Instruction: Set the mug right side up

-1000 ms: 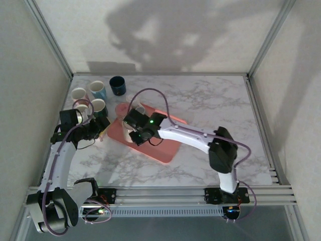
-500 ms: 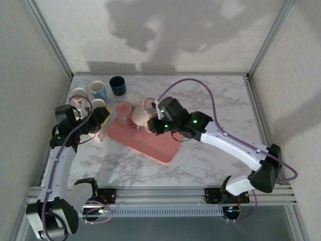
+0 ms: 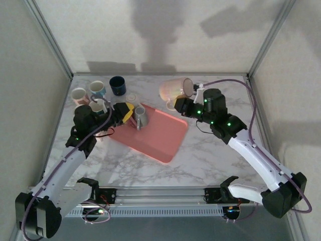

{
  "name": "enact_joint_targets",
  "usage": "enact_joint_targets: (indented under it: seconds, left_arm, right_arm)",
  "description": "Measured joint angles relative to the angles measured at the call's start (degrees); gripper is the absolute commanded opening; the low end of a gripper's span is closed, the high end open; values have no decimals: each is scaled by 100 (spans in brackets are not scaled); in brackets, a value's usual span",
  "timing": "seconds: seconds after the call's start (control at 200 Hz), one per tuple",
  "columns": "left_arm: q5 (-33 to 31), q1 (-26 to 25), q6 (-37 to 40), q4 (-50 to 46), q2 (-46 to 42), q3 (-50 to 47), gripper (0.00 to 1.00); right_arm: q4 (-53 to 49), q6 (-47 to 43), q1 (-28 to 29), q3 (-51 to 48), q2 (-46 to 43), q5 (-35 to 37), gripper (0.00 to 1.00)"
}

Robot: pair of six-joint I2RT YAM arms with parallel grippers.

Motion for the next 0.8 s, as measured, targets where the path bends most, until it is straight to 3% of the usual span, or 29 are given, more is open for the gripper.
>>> enact_joint_targets:
  seconds: [0.416, 0.801]
  left_arm:
    - [-846, -1379, -1032, 1762, 817, 76, 60]
    - [-1209, -1902, -953, 2258, 1687, 1058, 62]
  right_arm:
    - [1381, 1134, -581, -345, -190, -745, 0]
    - [2087, 1799, -638, -450, -190, -1307, 0]
